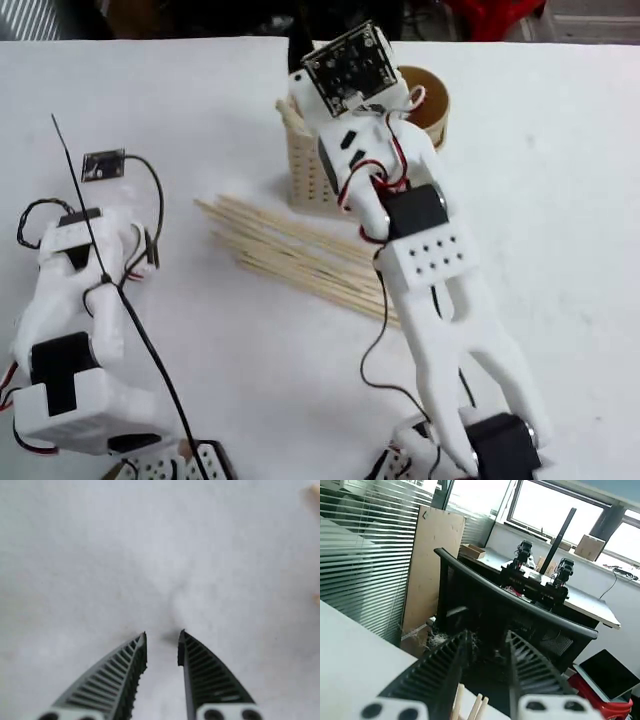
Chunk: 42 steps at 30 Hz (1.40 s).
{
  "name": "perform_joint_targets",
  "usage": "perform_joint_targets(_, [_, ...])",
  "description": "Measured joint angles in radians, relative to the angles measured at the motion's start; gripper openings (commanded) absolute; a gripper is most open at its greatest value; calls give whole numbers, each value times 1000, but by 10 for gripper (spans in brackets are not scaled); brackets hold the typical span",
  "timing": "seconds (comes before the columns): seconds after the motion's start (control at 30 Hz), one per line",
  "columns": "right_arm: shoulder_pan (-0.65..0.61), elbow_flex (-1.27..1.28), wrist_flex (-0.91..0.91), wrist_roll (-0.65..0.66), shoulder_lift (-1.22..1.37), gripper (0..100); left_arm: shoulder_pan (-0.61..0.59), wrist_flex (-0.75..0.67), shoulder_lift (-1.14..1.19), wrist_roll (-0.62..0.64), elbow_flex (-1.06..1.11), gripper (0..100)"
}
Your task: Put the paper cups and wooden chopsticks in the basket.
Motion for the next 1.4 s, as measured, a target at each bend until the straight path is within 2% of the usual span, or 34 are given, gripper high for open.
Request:
perform_joint_targets(0.13, [-6, 0, 198, 0, -97, 57, 0, 0, 0, 0, 0, 120])
perform_joint_targets(0.3, [-63, -21, 615, 25, -221, 87, 0, 0, 0, 0, 0, 120])
perform_joint_targets(0.4, [-167, -17, 858, 83, -241, 104, 0, 0, 0, 0, 0, 120])
perform_joint_targets(0.5, [-288, 69, 961, 152, -196, 113, 0, 0, 0, 0, 0, 120])
perform_joint_targets(0.6, [-356, 201, 947, 239, -98, 112, 0, 0, 0, 0, 0, 120])
perform_joint_targets(0.7, [-370, 333, 848, 307, 23, 112, 0, 0, 0, 0, 0, 120])
perform_joint_targets(0.87, [-367, 430, 615, 334, 227, 110, 0, 0, 0, 0, 0, 120])
perform_joint_targets(0.97, [-364, 431, 548, 339, 324, 109, 0, 0, 0, 0, 0, 120])
perform_joint_targets(1.07, [-344, 422, 526, 339, 381, 102, 0, 0, 0, 0, 0, 120])
perform_joint_targets(1.2, [-319, 404, 519, 339, 422, 11, 0, 0, 0, 0, 0, 120])
perform_joint_targets(1.4, [-315, 397, 516, 339, 431, 15, 0, 0, 0, 0, 0, 120])
